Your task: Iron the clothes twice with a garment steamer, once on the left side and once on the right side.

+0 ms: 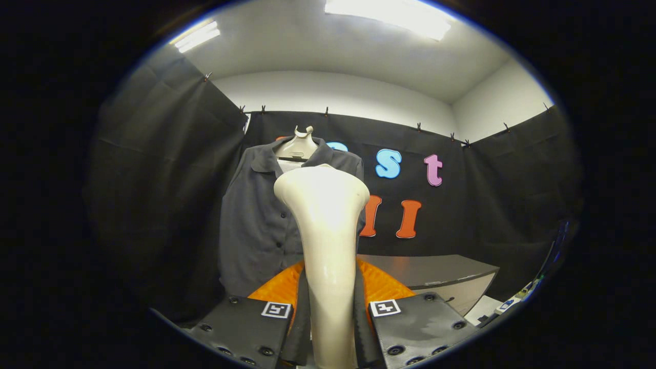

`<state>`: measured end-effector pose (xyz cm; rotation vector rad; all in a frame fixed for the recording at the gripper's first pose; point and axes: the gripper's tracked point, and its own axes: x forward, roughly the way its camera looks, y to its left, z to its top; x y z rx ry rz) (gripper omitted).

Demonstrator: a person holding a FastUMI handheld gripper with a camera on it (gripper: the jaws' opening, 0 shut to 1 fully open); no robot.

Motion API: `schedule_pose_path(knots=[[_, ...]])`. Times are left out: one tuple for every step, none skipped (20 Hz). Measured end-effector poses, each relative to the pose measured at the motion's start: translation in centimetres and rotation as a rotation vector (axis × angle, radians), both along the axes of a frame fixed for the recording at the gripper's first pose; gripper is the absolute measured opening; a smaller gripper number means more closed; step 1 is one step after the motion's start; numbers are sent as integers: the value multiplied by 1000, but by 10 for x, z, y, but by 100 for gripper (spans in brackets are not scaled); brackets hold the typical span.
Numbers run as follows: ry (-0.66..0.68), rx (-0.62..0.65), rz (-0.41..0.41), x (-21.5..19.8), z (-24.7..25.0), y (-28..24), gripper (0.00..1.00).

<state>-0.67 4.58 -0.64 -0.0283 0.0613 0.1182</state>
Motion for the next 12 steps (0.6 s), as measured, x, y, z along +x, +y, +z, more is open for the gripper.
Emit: schedule_pose_path(knots=[[2,1,-1,1,0,0,42],[0,2,-1,2,0,0,42],[-4,3,1,1,1,-1,42],[-7,4,1,2,2,-1,42],[-8,3,1,2,2,0,42],[-9,3,2,3,3,-1,42],[-7,3,2,3,3,0,42],[-8,2,1,4,3,0,42],[-8,2,0,4,4,0,42],[-9,2,1,5,4,0,42],[-11,2,2,6,4,0,42],[-11,2,4,7,4,0,42]])
